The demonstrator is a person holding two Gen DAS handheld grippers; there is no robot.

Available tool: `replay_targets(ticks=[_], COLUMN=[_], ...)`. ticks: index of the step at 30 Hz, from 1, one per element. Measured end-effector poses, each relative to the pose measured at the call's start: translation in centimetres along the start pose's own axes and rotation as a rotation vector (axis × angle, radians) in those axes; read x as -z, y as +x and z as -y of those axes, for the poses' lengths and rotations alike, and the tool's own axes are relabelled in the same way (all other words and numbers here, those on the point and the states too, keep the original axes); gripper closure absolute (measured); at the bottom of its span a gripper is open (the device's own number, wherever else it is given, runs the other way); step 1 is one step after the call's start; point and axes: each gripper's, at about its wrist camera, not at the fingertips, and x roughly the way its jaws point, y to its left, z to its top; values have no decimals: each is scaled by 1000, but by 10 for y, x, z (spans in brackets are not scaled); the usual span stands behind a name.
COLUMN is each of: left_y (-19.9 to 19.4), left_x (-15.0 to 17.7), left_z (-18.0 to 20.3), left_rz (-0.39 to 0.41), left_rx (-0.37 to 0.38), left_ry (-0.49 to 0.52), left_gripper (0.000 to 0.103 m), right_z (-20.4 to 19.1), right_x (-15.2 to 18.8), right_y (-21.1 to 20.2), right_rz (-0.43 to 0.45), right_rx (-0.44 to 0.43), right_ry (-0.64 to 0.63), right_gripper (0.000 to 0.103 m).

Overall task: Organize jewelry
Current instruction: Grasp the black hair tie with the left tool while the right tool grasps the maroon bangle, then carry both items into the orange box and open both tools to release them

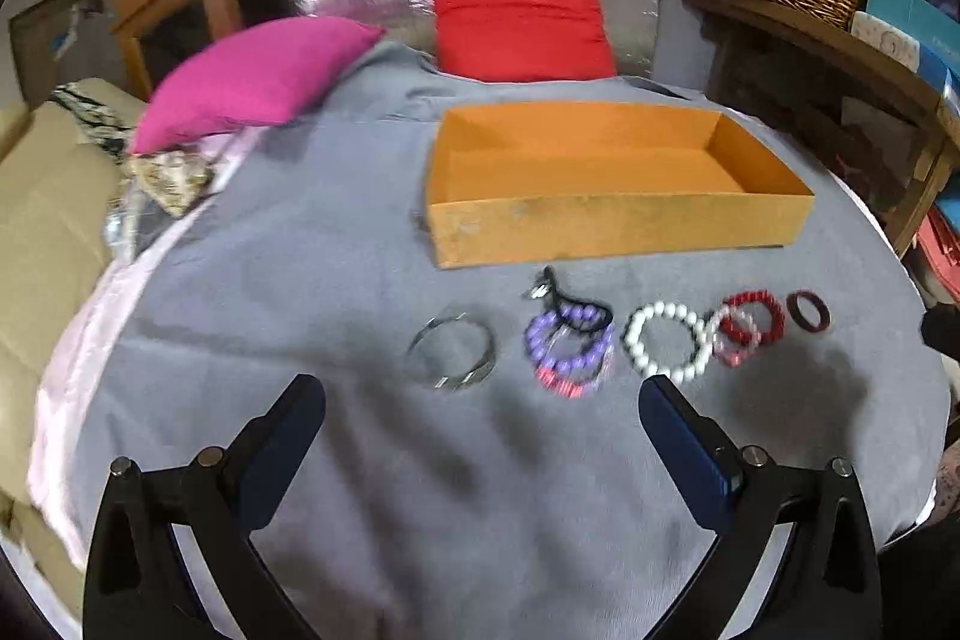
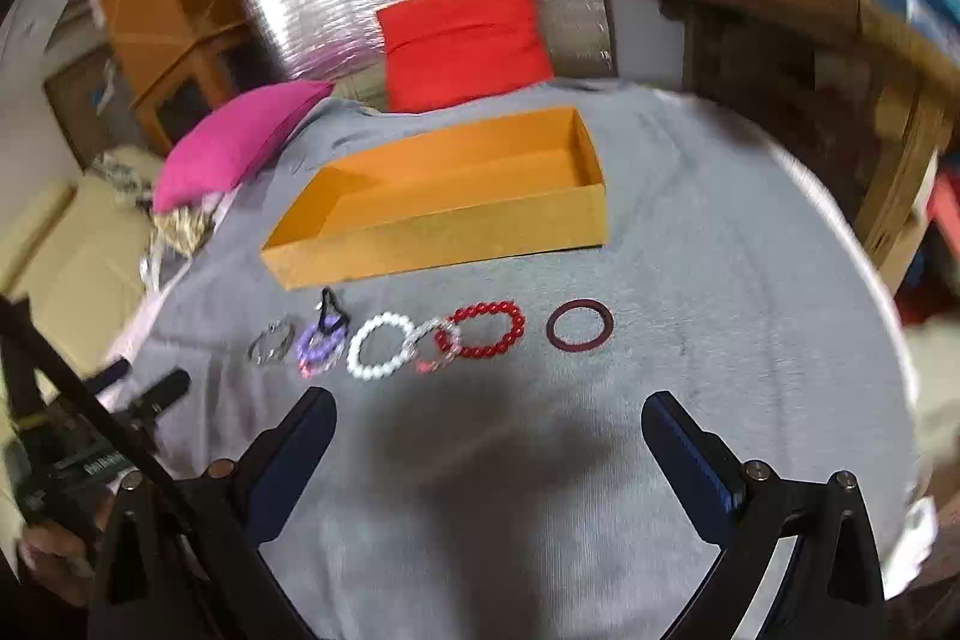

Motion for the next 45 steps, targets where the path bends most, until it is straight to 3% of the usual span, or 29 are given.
replay_targets(ticks=[7, 11, 13, 15, 17, 21, 24, 25, 27, 28, 29, 37, 45], left_y=[62, 90, 100, 110, 117, 134, 146, 150, 151, 150, 149, 127, 76], left_x=[-30, -33, -34, -36, -38, -41, -42, -42, -42, -42, -42, -45, -72], left_z=[6, 0, -1, -3, -3, -2, 0, 1, 3, 4, 6, 3, 1], left_rz=[-59, -113, -141, -161, -176, -199, -220, -223, -211, -203, -196, -123, 32], left_rx=[125, 193, 217, 244, 254, 257, 256, 256, 246, 246, 253, 289, 363], left_ry=[-28, -64, -75, -96, -104, -104, -98, -96, -83, -73, -64, -47, -66], left_gripper=[4, 22, 26, 26, 26, 29, 53, 61, 66, 78, 80, 81, 81], right_z=[42, 64, 67, 67, 65, 56, 49, 46, 40, 38, 36, 38, 40], right_x=[-30, -33, -34, -36, -38, -40, -40, -40, -39, -39, -39, -42, -54], right_y=[66, 95, 106, 118, 129, 143, 146, 146, 145, 145, 144, 120, 82], right_rz=[-100, -144, -174, -199, -218, -228, -216, -211, -202, -199, -194, -125, 12], right_rx=[-74, 22, 74, 106, 149, 224, 255, 262, 264, 254, 244, 126, -11], right_ry=[168, 233, 224, 198, 168, 81, 34, 19, -1, -4, -3, 50, 125], right_gripper=[36, 49, 55, 67, 67, 81, 95, 96, 97, 98, 98, 98, 98])
